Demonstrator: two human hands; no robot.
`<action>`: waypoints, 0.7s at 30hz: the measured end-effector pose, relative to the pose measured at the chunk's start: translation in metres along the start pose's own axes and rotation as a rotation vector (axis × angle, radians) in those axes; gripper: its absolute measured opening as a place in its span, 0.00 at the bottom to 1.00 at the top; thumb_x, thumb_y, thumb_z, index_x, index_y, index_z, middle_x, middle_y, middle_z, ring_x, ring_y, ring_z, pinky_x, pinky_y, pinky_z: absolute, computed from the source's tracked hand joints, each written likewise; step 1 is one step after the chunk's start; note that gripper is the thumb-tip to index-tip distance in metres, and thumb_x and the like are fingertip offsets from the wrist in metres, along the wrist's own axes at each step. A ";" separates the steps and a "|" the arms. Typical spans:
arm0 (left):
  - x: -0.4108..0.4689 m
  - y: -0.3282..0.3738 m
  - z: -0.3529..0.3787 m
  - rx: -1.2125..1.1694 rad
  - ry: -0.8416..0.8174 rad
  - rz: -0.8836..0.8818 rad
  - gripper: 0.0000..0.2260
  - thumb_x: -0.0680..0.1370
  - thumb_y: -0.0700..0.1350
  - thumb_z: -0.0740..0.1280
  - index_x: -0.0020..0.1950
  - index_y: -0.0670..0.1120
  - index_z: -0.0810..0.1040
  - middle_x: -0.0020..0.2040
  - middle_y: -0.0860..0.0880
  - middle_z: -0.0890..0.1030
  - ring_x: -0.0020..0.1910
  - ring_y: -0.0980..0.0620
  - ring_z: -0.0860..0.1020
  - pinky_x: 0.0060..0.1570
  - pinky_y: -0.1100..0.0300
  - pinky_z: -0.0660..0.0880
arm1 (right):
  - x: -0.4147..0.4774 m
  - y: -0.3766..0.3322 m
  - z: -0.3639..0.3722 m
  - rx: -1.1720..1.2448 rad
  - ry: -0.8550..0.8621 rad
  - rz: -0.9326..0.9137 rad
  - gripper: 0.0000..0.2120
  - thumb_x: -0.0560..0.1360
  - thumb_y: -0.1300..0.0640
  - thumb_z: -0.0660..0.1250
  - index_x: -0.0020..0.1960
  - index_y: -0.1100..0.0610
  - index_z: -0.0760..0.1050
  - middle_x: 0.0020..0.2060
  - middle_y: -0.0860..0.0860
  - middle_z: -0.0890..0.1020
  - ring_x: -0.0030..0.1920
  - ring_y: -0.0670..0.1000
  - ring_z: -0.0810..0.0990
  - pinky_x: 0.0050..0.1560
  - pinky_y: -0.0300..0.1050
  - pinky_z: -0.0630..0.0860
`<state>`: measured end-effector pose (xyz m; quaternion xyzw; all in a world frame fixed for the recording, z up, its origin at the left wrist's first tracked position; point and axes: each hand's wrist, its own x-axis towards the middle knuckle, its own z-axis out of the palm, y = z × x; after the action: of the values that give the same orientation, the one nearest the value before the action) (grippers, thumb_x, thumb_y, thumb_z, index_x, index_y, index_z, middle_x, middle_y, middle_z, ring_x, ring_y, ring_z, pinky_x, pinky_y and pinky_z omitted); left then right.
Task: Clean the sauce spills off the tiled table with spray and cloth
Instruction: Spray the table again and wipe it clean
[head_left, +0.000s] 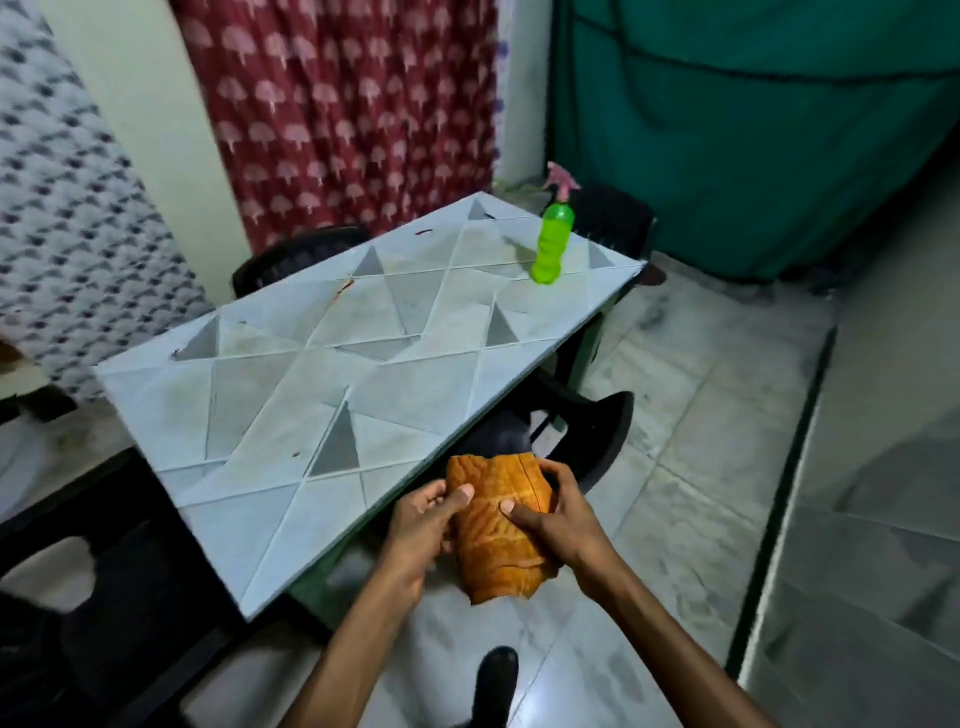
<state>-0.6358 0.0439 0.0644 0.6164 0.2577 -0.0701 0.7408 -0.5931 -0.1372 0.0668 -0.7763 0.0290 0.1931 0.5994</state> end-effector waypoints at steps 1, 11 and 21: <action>0.022 0.011 0.021 0.005 -0.032 -0.005 0.17 0.76 0.47 0.72 0.63 0.43 0.78 0.46 0.48 0.85 0.36 0.57 0.81 0.30 0.62 0.75 | 0.022 -0.002 -0.019 0.015 0.033 0.013 0.33 0.69 0.50 0.80 0.67 0.43 0.67 0.59 0.46 0.77 0.58 0.48 0.79 0.60 0.53 0.80; 0.169 0.083 0.183 0.025 -0.153 0.037 0.08 0.77 0.43 0.70 0.53 0.42 0.81 0.39 0.47 0.80 0.32 0.57 0.78 0.33 0.60 0.76 | 0.177 -0.026 -0.170 0.231 0.155 0.079 0.26 0.69 0.55 0.80 0.62 0.48 0.72 0.54 0.50 0.82 0.53 0.54 0.84 0.38 0.46 0.82; 0.289 0.119 0.363 0.026 -0.061 0.153 0.06 0.76 0.46 0.72 0.52 0.46 0.83 0.42 0.46 0.80 0.42 0.50 0.77 0.38 0.57 0.73 | 0.344 -0.031 -0.358 0.435 -0.128 0.116 0.27 0.68 0.61 0.80 0.65 0.55 0.76 0.56 0.59 0.85 0.55 0.60 0.85 0.58 0.60 0.81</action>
<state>-0.2313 -0.2113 0.0722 0.6415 0.1863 -0.0352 0.7433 -0.1723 -0.4020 0.0544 -0.6118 0.0766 0.2654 0.7412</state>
